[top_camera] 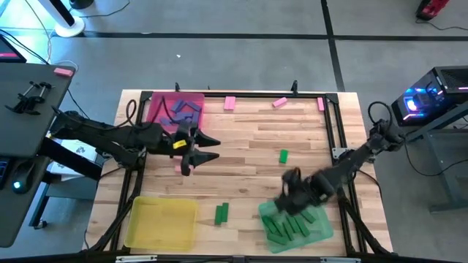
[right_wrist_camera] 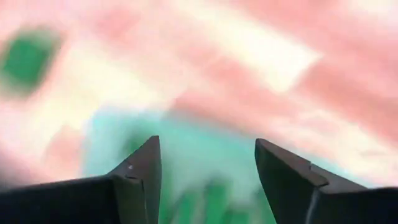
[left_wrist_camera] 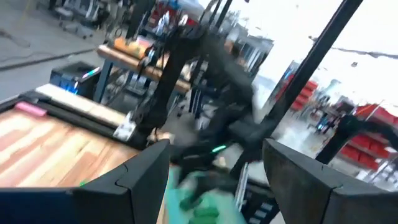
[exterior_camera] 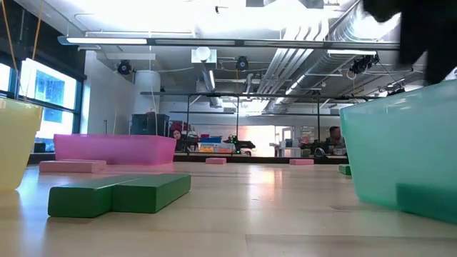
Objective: Sort blocks
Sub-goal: Put the green block into the light green bin
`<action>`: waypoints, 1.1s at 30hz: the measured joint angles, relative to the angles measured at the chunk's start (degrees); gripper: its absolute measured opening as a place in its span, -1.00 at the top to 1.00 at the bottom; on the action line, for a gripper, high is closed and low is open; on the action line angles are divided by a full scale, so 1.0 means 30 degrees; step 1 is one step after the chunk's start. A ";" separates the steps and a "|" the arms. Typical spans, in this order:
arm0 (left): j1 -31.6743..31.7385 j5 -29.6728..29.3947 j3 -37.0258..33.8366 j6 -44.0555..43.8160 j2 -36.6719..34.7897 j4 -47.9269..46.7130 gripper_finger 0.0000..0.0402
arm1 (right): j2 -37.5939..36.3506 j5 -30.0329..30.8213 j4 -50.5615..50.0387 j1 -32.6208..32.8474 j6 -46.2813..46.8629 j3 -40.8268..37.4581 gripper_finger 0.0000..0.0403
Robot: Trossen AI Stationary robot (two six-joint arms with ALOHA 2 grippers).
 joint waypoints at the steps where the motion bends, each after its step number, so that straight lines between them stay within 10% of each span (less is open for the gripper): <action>1: 0.0000 0.0000 0.0000 0.0096 0.0007 0.0471 -0.20 | -0.0079 0.0057 -0.0438 -0.0787 0.0530 -0.0640 0.03; 14: 0.0182 0.0480 0.0000 0.0763 -0.0015 0.1751 -0.20 | -0.0147 0.0186 0.4371 -1.0710 -0.1261 -0.6515 0.04; 33: 0.0165 0.1027 0.0000 0.0634 -0.0015 0.0341 -0.20 | 0.2114 -0.1630 0.5397 -1.2508 -0.1822 -0.6432 0.06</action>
